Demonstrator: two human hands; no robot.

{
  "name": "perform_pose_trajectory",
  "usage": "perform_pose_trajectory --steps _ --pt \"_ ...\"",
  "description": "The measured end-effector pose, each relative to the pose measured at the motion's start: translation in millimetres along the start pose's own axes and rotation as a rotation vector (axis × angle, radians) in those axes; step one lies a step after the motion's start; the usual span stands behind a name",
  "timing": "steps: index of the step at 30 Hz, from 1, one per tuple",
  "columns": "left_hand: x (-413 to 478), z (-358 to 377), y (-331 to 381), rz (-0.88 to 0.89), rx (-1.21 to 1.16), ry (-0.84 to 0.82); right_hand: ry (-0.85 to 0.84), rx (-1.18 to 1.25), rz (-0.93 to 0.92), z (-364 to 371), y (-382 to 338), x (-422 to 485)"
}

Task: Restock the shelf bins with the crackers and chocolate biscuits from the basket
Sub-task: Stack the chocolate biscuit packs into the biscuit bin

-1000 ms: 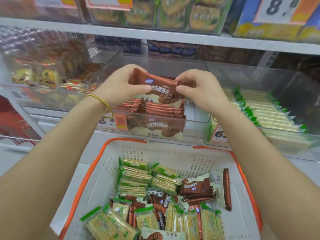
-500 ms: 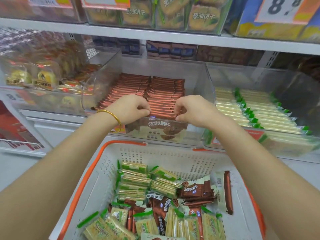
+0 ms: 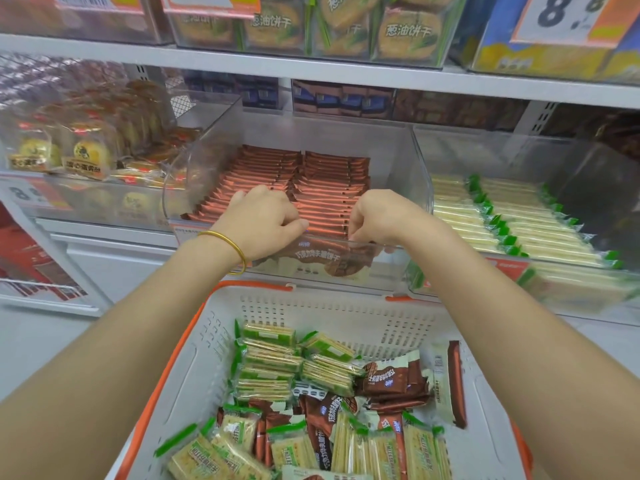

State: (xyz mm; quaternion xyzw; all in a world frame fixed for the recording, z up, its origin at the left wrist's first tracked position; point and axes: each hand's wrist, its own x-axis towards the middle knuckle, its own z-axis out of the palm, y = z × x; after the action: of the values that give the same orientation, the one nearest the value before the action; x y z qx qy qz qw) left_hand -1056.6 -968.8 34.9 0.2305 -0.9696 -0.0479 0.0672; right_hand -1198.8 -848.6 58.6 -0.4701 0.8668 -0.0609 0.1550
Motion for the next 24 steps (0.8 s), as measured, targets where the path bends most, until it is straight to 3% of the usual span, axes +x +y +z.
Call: perform_pose_trajectory --steps 3,9,13,18,21,23,24 --pt "-6.1 3.2 3.0 0.081 -0.031 0.108 0.045 -0.036 0.028 2.1 2.9 -1.3" --pt "-9.8 6.3 -2.1 0.046 0.140 0.030 0.066 -0.116 -0.026 3.2 -12.4 2.7" --pt "-16.9 15.4 0.6 0.111 0.091 0.231 0.170 -0.148 0.045 1.2 -4.8 0.5" --pt "-24.1 26.4 -2.5 0.099 0.105 0.296 0.155 0.034 -0.021 16.4 -4.0 -3.4" --pt "-31.7 22.3 3.4 0.107 0.081 0.393 0.308 0.052 -0.075 12.0 3.5 -33.8" --pt "-49.3 24.2 18.7 0.207 0.033 0.520 0.442 0.150 -0.139 8.5 19.8 -71.9" --pt "-60.8 30.6 27.1 0.269 0.002 0.558 0.431 0.239 -0.152 10.4 30.1 -91.7"
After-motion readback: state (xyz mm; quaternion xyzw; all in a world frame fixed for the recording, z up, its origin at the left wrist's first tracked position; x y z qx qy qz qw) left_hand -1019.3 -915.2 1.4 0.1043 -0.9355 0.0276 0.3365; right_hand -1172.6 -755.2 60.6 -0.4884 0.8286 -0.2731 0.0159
